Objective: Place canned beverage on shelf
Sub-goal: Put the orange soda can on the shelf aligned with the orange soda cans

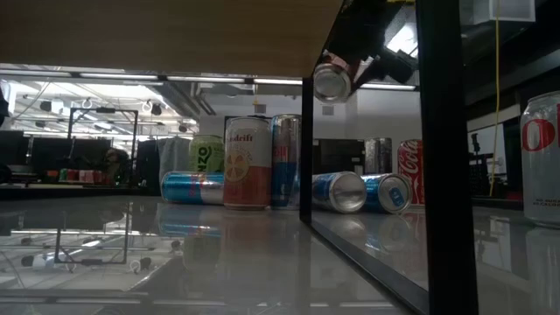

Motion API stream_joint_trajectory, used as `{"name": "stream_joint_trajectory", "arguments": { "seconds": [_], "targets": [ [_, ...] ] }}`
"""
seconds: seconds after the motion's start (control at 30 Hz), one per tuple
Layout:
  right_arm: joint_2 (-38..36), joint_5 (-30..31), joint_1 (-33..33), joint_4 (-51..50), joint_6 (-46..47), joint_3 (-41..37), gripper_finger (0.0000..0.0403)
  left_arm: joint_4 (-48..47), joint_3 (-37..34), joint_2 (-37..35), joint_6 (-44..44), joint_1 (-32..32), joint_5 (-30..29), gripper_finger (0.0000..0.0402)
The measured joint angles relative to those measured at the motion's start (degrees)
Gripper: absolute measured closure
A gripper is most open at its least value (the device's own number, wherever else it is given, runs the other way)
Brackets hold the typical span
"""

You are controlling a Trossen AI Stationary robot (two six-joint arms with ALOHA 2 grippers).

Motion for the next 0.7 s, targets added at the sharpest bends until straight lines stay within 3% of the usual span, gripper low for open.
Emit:
{"name": "stream_joint_trajectory", "arguments": {
  "seconds": [0.3, 0.5, 0.7],
  "targets": [
    [0.0, -1.6, 3.0, 13.3, -8.6, 0.0, 0.0109, -2.5, 0.0, 0.1, 0.1, -0.7, 3.6, 0.0068],
    [0.0, -2.2, 3.2, 15.2, -9.7, 0.0, 0.0109, -6.7, 0.0, 0.1, 0.0, -2.4, 3.9, 0.0068],
    [0.0, -2.2, 3.6, 15.2, -9.7, 0.0, 0.0109, -10.4, 0.0, 0.1, 0.6, -3.1, 0.5, 0.0068]
  ]
}}
